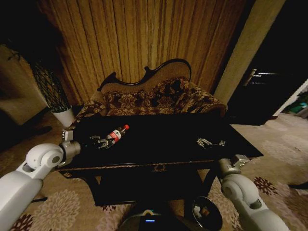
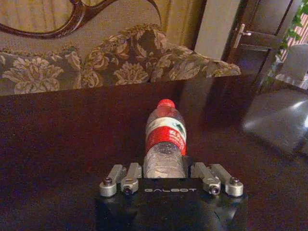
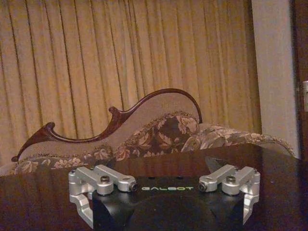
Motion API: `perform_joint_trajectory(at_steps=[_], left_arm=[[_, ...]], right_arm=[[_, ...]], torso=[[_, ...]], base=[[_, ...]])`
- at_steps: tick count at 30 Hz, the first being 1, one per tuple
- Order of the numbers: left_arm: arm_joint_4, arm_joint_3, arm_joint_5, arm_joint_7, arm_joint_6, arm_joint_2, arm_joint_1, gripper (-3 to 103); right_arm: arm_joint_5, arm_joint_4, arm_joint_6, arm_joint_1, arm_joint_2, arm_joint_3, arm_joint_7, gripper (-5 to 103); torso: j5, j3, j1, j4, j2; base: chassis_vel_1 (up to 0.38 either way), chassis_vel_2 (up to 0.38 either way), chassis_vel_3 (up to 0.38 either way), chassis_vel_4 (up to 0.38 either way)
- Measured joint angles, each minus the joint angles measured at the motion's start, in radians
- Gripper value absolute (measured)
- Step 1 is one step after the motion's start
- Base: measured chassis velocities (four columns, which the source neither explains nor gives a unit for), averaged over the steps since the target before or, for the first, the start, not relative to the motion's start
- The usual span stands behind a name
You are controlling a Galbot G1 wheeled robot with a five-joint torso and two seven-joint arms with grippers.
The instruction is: Move to the front of the table and place the trash on the table into the trash bin.
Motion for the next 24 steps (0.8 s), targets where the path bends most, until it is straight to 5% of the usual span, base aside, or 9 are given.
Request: perform_joint_trajectory(at_steps=[7,9,11,16,19,20,22,23,24], left_arm=[[-0.007,-0.020,0.047,0.009,0.002,-0.021,0.004,26],[-0.008,-0.020,0.155,0.015,0.002,-0.064,-0.027,26],[-0.012,-0.019,0.166,0.010,-0.004,-0.081,-0.041,26],[-0.044,-0.021,0.207,-0.011,-0.113,-0.154,-0.099,26],[-0.082,-0.027,0.291,-0.019,-0.276,-0.185,-0.105,26],[-0.082,-0.027,0.291,-0.019,-0.276,-0.185,-0.105,26],[-0.107,-0.011,0.321,-0.020,-0.441,-0.182,-0.085,26],[-0.107,-0.011,0.321,-0.020,-0.441,-0.182,-0.085,26],[-0.121,0.001,0.313,-0.005,-0.516,-0.169,-0.067,26]], right_arm=[[0.001,0.006,0.000,-0.002,-0.003,0.000,0.003,100],[0.020,0.040,0.000,-0.006,-0.003,-0.002,0.007,100],[0.032,0.055,-0.001,-0.008,-0.003,-0.006,0.015,100],[0.153,0.163,-0.037,-0.016,-0.003,-0.027,0.062,100],[0.225,0.219,-0.046,-0.010,-0.058,-0.027,0.045,100],[0.225,0.219,-0.046,-0.010,-0.058,-0.027,0.045,100],[0.352,0.254,-0.051,-0.002,-0.111,-0.027,0.031,100],[0.352,0.254,-0.051,-0.002,-0.111,-0.027,0.031,100],[0.418,0.262,-0.050,0.000,-0.143,-0.032,0.020,100]], torso=[[0.0000,0.000,0.000,0.0000,0.000],[-0.0003,0.000,0.000,0.0002,0.000],[-0.0007,0.000,0.000,0.0003,0.000],[-0.0002,0.000,0.000,-0.0003,0.000],[-0.0001,0.000,0.000,0.0001,0.000],[-0.0001,0.000,0.000,0.0001,0.000],[0.0000,0.000,0.000,0.0001,0.000],[0.0000,0.000,0.000,0.0001,0.000],[0.0000,0.000,0.000,0.0000,0.000]], base=[[0.000,0.000,0.000,0.000],[0.000,0.000,0.000,0.000],[0.000,0.000,0.000,0.000],[0.000,0.000,0.000,0.000],[0.000,0.000,0.000,0.000],[0.000,0.000,0.000,0.000],[0.000,0.000,0.000,0.000],[0.000,0.000,0.000,0.000],[0.000,0.000,0.000,0.000]])
